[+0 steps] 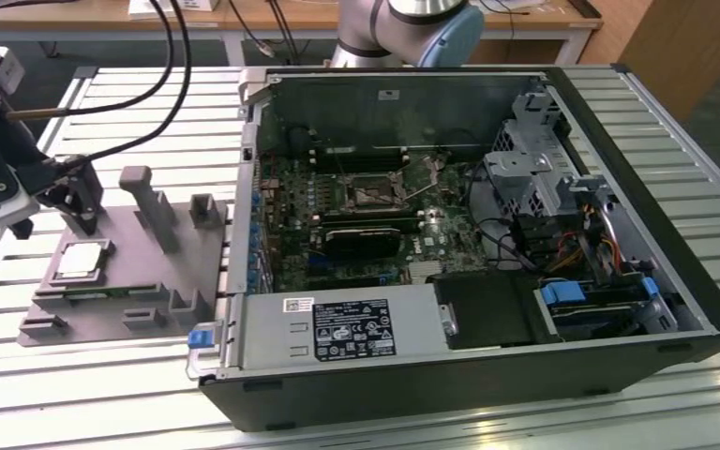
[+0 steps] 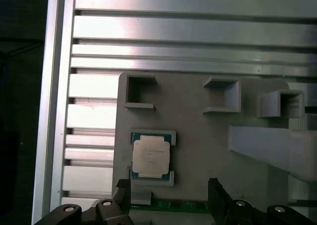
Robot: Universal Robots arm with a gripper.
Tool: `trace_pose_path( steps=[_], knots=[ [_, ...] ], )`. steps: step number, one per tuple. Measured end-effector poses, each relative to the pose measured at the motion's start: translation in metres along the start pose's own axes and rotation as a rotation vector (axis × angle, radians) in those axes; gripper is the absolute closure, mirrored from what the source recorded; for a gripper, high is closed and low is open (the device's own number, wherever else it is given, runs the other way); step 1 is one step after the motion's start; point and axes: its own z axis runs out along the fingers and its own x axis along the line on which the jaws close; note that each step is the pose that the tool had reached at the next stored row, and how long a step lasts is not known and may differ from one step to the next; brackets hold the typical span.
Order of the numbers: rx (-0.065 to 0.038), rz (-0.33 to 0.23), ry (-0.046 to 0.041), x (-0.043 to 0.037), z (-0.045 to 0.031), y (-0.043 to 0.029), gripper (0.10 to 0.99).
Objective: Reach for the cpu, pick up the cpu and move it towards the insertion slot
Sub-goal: 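Pick up the cpu and move it towards the insertion slot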
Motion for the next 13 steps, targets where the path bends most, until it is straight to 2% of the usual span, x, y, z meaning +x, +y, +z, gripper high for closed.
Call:
trace_pose_path(
  steps=[13],
  knots=[
    [-0.002,0.0,0.001,0.0,0.0117,-0.0038,0.365]
  ],
)
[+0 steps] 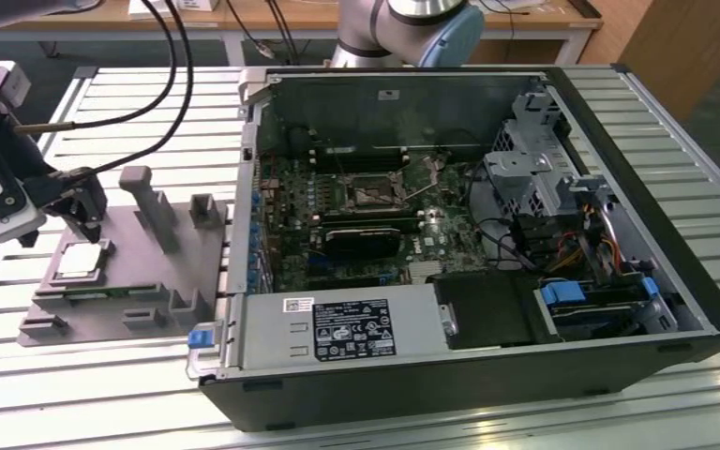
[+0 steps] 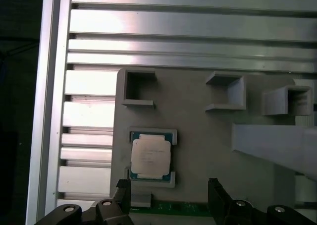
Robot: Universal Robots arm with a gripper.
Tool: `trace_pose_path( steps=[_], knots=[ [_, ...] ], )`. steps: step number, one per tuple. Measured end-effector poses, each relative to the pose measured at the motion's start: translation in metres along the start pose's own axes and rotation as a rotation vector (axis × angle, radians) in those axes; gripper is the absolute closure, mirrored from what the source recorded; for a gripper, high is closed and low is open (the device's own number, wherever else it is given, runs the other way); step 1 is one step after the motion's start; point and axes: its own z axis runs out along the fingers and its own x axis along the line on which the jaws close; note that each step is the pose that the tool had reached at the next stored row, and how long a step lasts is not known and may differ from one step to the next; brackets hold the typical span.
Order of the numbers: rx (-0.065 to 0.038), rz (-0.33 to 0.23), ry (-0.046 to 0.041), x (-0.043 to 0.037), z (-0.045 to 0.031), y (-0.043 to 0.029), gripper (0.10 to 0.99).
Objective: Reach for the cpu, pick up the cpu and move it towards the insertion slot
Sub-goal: 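Pick up the cpu and move it towards the insertion slot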
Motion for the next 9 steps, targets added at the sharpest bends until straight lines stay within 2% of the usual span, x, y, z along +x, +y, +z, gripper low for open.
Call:
trace_pose_path(
  steps=[9],
  knots=[
    [-0.002,0.0,0.0001,0.0,0.0101,-0.0057,0.365]
  ],
)
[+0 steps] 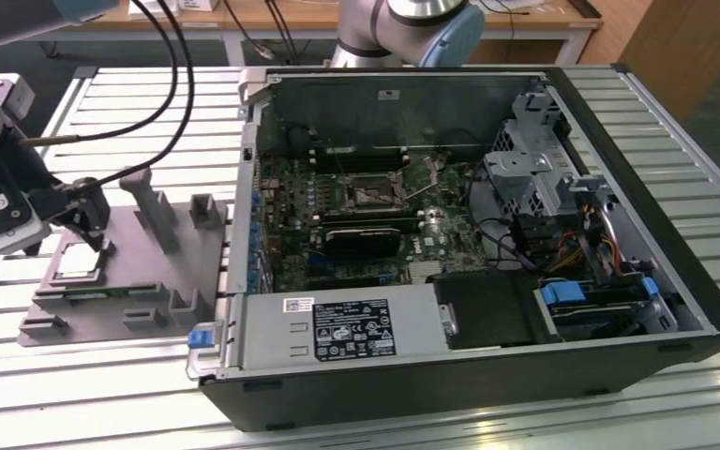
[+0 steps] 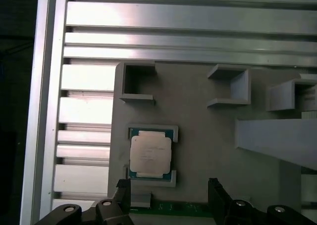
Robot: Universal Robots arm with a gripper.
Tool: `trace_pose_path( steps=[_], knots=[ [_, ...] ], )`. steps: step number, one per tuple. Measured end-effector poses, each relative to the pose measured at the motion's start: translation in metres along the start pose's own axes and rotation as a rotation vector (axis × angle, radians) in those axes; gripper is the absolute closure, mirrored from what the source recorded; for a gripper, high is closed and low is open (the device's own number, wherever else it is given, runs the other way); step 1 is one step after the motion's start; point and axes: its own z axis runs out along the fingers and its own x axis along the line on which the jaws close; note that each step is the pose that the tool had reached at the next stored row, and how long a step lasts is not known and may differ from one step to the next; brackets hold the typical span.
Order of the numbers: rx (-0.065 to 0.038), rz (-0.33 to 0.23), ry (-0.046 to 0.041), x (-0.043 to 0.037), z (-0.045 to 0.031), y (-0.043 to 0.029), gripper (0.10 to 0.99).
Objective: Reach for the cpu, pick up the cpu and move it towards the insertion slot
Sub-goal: 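Pick up the cpu and move it towards the insertion slot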
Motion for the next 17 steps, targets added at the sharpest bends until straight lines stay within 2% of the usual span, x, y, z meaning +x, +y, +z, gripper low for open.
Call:
trace_pose_path(
  steps=[7,9,10,12,17],
  knots=[
    [-0.002,0.0,0.0001,0.0,0.0082,-0.0039,0.365],
    [-0.003,0.0,-0.0002,0.0,0.0117,-0.0049,0.353],
    [-0.003,0.0,-0.0001,0.0001,0.0132,-0.0051,0.294],
    [-0.003,0.0,-0.0001,0.0001,0.0165,-0.0053,0.294],
    [-0.003,0.001,-0.0002,0.0016,0.0201,-0.0005,0.294]
  ],
)
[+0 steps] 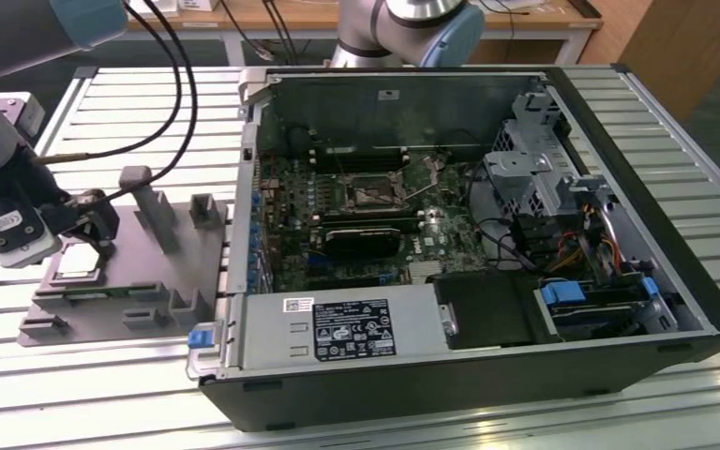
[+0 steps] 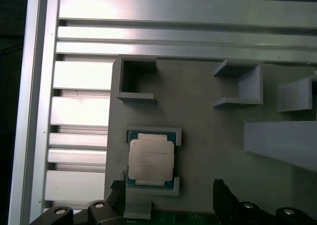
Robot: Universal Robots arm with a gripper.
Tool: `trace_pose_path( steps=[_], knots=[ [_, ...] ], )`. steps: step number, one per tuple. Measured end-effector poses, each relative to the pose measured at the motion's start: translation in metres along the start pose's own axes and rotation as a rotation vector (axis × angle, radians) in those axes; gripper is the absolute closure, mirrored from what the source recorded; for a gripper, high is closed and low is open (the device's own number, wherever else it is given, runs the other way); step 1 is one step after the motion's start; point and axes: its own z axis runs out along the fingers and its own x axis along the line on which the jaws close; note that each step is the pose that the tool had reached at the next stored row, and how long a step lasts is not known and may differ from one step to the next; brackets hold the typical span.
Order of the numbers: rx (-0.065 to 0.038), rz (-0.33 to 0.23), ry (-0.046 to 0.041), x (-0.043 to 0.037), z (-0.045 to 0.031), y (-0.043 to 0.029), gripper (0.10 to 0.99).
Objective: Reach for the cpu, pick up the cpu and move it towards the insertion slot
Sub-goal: 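Pick up the cpu and move it towards the insertion slot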
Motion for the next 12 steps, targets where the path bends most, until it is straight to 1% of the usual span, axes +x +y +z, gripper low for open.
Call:
trace_pose_path(
  steps=[2,7,12],
  knots=[
    [0.0,0.001,0.0001,0.0015,0.002,0.0012,0.294],
    [0.0,0.005,0.0019,0.0031,0.0106,0.003,0.294],
    [0.0,0.005,0.002,0.0047,0.0147,0.0058,0.294]
  ],
)
